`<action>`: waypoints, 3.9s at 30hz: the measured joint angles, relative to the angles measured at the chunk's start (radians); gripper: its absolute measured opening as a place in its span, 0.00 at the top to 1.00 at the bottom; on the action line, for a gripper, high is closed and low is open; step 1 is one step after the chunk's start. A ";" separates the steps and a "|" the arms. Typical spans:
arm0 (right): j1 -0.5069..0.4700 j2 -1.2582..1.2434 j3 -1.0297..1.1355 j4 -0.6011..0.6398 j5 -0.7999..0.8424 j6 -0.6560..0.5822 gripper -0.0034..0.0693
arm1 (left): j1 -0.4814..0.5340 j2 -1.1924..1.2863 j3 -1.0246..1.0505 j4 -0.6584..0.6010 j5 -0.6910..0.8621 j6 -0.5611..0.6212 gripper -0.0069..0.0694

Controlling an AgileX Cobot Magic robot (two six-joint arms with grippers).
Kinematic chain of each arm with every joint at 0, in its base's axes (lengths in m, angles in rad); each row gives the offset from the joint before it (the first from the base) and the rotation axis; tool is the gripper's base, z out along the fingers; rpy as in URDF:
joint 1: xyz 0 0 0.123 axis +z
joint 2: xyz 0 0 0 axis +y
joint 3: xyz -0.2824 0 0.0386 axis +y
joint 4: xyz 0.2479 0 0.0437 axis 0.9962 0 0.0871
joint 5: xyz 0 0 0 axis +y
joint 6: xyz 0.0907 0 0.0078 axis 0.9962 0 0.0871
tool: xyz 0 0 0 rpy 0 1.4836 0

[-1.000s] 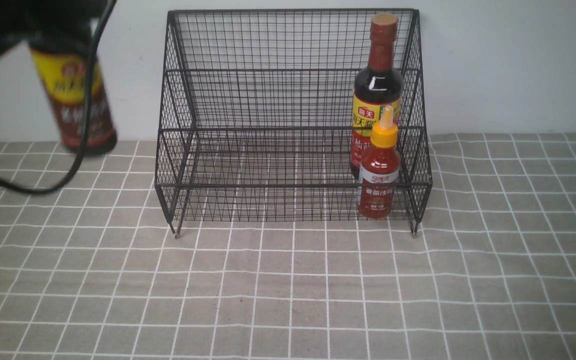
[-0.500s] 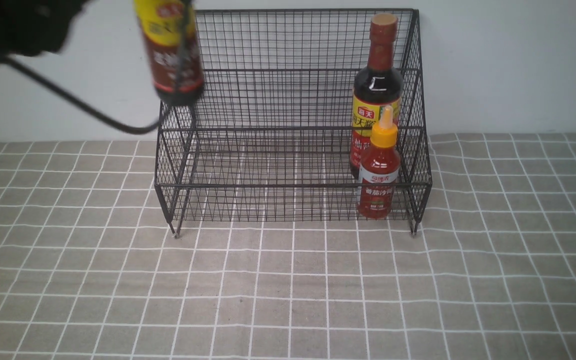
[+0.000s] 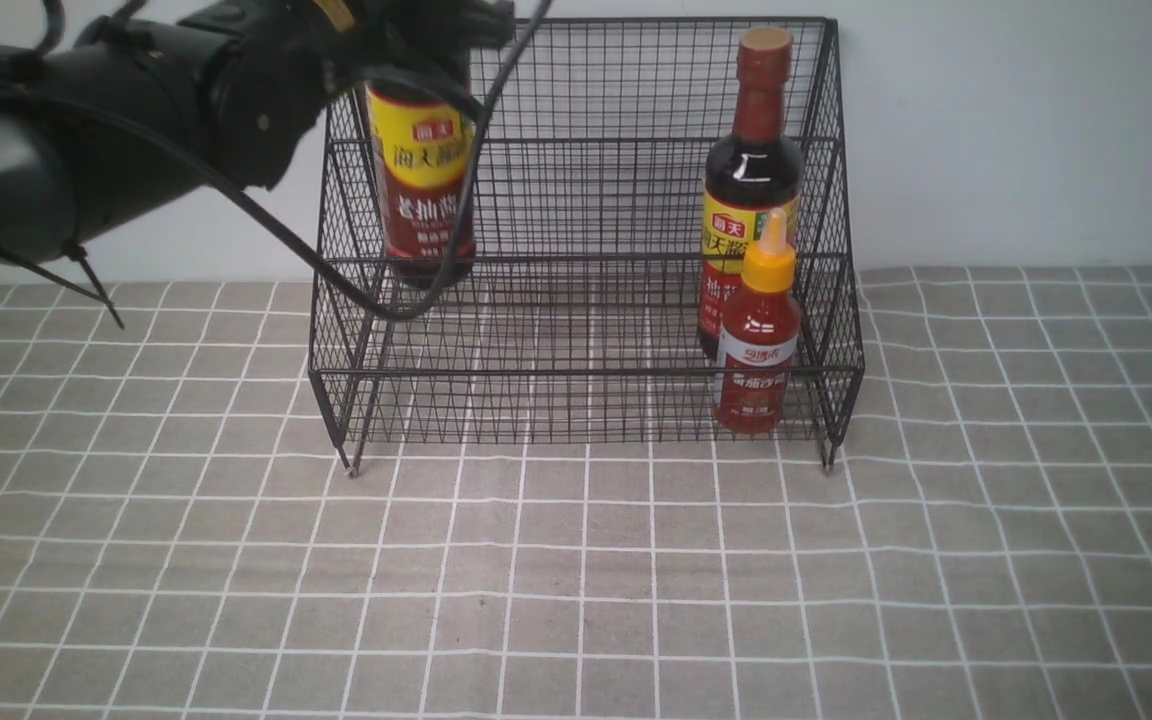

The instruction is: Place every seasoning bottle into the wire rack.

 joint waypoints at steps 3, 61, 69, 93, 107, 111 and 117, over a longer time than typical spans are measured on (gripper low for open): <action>0.000 0.000 0.000 0.000 0.000 0.000 0.97 | -0.003 0.000 0.000 0.000 0.035 0.000 0.57; 0.000 0.000 0.000 0.000 0.000 0.011 0.97 | -0.006 -0.709 0.289 -0.058 0.899 -0.121 0.92; 0.000 0.000 0.000 0.000 0.000 0.011 0.97 | -0.006 -1.035 0.560 -0.167 0.894 -0.132 0.92; 0.000 0.000 0.000 0.000 0.000 0.011 0.97 | 0.129 -1.491 1.002 -0.005 0.623 0.030 0.92; 0.000 0.000 0.000 0.000 0.001 0.011 0.97 | 0.249 -1.794 1.486 -0.025 0.500 0.003 0.92; 0.000 0.000 0.000 0.000 0.001 0.011 0.97 | 0.249 -1.794 1.486 -0.026 0.513 0.000 0.92; 0.000 0.000 0.000 0.000 0.001 0.011 0.97 | 0.249 -1.794 1.486 -0.026 0.513 0.000 0.92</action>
